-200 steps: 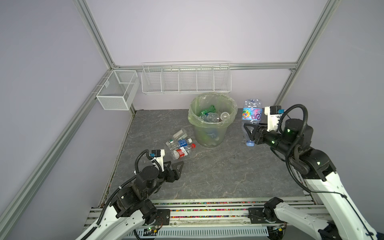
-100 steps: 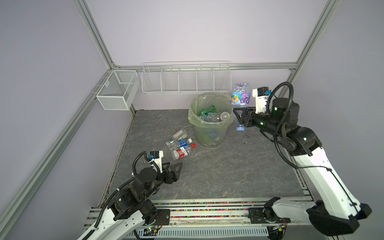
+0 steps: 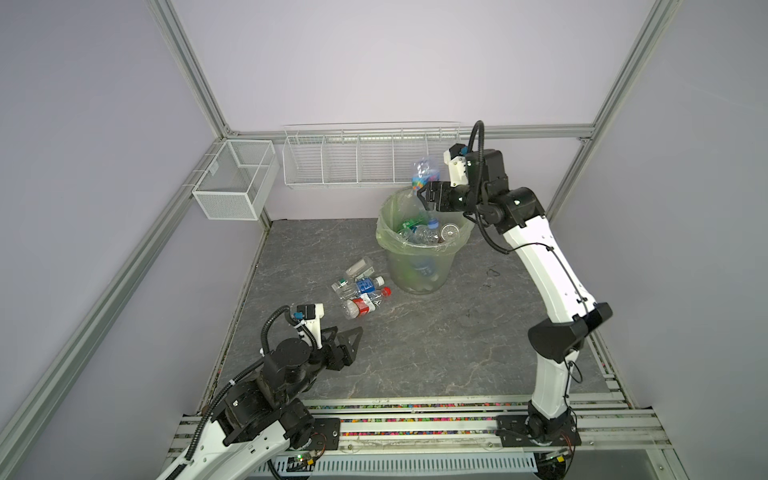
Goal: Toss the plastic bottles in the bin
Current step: 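Carry the pink-labelled bottle over the bin with the right gripper, then open the right gripper to drop the bottle into the bin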
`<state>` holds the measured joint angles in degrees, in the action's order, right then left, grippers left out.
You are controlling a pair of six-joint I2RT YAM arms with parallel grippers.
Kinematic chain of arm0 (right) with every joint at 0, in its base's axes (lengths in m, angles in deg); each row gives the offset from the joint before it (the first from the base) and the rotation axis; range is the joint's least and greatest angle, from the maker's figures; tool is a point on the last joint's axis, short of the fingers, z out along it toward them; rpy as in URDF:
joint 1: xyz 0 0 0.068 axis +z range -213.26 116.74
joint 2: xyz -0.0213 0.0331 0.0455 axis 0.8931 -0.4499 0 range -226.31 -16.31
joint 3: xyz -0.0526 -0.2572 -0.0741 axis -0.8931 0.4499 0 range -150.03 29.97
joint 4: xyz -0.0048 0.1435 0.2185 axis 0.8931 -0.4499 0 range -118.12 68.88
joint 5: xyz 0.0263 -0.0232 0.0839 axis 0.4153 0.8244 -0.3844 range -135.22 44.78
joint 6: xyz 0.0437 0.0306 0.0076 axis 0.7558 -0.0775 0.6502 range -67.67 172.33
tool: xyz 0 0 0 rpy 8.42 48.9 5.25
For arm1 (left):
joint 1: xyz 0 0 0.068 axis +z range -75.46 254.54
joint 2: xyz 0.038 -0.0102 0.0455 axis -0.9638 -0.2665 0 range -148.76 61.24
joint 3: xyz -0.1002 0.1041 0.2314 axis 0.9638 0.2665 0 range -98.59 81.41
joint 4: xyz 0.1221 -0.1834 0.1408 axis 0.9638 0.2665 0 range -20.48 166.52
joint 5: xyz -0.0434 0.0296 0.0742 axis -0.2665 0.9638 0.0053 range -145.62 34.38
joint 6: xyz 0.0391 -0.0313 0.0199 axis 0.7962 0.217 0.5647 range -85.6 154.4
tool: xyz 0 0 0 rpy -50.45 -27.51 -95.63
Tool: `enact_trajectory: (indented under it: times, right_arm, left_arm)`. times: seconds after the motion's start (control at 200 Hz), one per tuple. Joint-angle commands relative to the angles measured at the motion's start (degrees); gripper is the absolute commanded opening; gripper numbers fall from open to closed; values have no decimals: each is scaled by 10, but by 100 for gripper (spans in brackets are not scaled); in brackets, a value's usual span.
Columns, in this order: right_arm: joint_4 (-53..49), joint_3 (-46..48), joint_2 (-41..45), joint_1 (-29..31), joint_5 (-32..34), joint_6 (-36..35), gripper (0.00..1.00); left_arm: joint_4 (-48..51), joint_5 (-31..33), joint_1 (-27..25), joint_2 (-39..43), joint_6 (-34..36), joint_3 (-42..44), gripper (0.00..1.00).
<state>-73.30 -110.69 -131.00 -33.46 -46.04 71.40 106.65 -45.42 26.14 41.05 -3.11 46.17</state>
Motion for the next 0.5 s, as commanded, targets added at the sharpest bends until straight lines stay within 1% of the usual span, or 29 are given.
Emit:
enact_trajectory:
  times: [0.0, 0.04, 0.065, 0.135, 0.235, 0.495]
  right_arm:
    - [-60, 14, 41, 14, 43, -19, 88]
    - [-32, 62, 75, 17, 49, -19, 88]
    - [4, 92, 97, 16, 51, -20, 88]
    - [46, 159, 148, 17, 66, -24, 88]
    - [65, 213, 197, 16, 85, -30, 88]
    - [102, 331, 301, 17, 78, -26, 88]
  left_arm:
    - [23, 1, -2, 8, -4, -7, 82]
    - [26, 6, -3, 9, -1, -7, 82]
    - [27, 7, -2, 9, 0, -8, 82]
    - [29, 10, -3, 7, 4, -10, 82]
    - [28, 11, -2, 2, 4, -11, 82]
    - [26, 18, -2, -5, -1, -16, 82]
